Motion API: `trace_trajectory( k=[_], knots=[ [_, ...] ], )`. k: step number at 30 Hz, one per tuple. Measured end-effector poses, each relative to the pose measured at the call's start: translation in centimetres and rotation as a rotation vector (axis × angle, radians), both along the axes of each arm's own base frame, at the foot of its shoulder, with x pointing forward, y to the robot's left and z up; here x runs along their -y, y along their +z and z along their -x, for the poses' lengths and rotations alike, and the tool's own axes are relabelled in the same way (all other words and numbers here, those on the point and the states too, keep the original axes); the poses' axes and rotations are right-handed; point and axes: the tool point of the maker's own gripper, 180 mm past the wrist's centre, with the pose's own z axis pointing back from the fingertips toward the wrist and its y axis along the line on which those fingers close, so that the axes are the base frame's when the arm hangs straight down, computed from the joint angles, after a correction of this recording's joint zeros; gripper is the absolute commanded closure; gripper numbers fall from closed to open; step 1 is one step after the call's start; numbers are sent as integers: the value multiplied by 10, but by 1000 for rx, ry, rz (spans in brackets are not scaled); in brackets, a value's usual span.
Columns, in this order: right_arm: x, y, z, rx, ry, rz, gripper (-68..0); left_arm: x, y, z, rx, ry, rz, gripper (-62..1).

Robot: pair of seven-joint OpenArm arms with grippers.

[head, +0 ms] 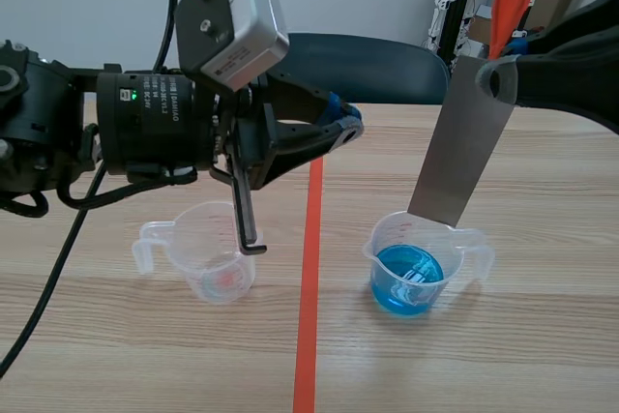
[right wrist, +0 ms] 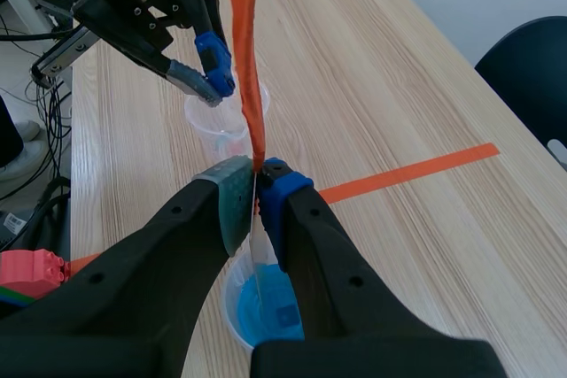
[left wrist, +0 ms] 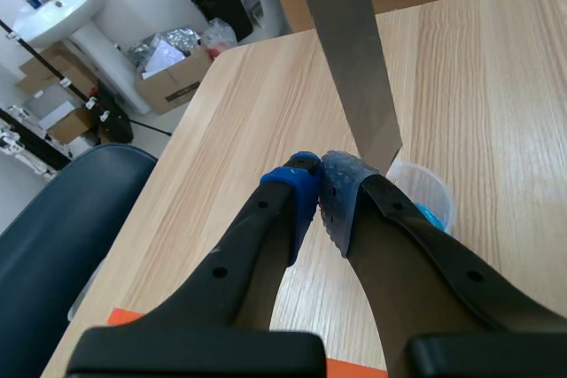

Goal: Do the redox reaction experiment. move the plate over the blue solution

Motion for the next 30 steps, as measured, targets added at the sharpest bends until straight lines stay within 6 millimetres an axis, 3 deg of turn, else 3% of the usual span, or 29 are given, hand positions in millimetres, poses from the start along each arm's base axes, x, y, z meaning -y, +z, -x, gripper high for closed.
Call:
trace_trajectory(
  k=[6, 30],
  knots=[
    [0, 0, 0, 0, 0, 0, -6, 8, -5, 9, -26, -38, 1, -44],
    [0, 0, 0, 0, 0, 0, -6, 9, -21, 6, -195, -2, -3, -44]
  ],
)
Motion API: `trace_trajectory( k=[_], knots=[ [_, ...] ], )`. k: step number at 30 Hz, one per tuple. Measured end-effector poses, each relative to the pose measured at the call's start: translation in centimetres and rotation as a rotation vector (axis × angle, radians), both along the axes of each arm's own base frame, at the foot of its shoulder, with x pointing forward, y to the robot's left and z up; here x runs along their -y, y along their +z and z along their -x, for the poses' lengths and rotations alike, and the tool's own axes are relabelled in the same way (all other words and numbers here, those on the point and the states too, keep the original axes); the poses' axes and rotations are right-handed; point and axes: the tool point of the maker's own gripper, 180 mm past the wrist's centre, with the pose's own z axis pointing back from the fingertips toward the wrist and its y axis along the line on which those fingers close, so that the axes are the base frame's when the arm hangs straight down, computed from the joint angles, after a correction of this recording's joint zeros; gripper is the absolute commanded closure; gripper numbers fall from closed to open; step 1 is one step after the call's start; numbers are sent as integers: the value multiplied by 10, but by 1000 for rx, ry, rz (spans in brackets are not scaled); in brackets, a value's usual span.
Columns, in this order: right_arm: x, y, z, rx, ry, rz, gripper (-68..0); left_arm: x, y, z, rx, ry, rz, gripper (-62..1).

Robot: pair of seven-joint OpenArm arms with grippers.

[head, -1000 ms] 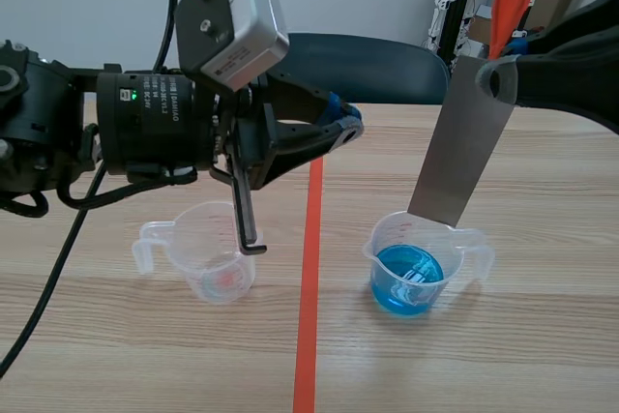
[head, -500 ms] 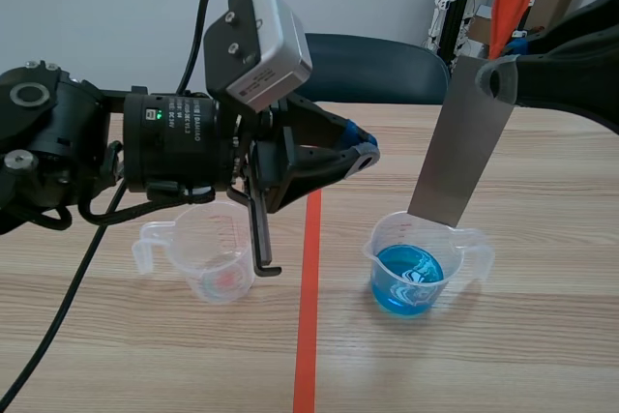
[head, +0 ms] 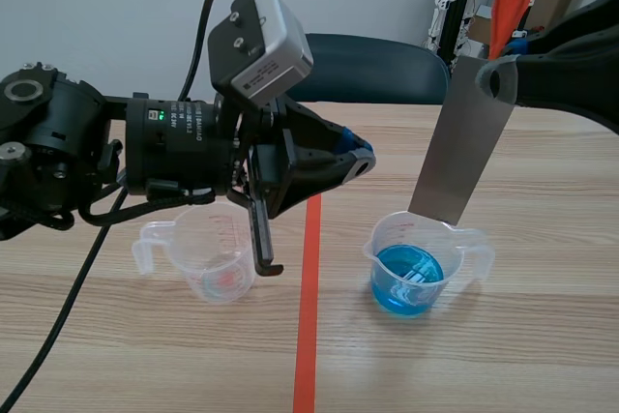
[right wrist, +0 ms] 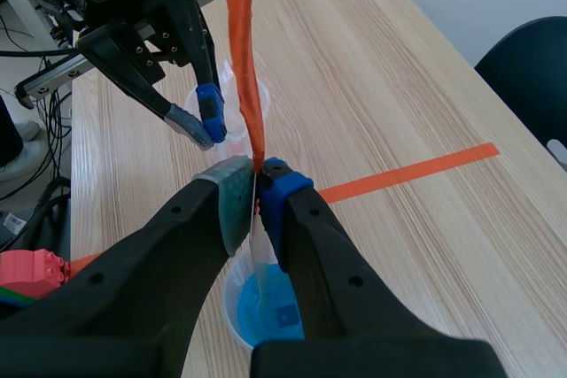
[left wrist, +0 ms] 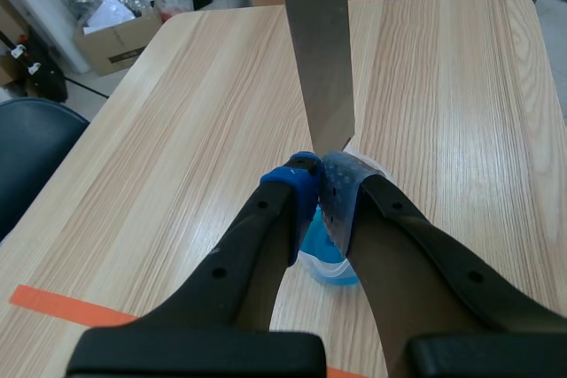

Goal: Do the redox reaction experiment. move the plate over the blue solution

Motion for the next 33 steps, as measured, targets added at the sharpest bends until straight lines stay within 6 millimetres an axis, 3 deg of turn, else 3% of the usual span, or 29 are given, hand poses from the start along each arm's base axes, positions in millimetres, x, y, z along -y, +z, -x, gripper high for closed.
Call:
trace_trajectory(
  k=[8, 33],
  knots=[
    [0, 0, 0, 0, 0, 0, -6, -3, -12, 2, -46, 12, -6, -44],
    [0, 0, 0, 0, 0, 0, -6, -3, -13, 2, -47, 13, -13, -44]
  ],
)
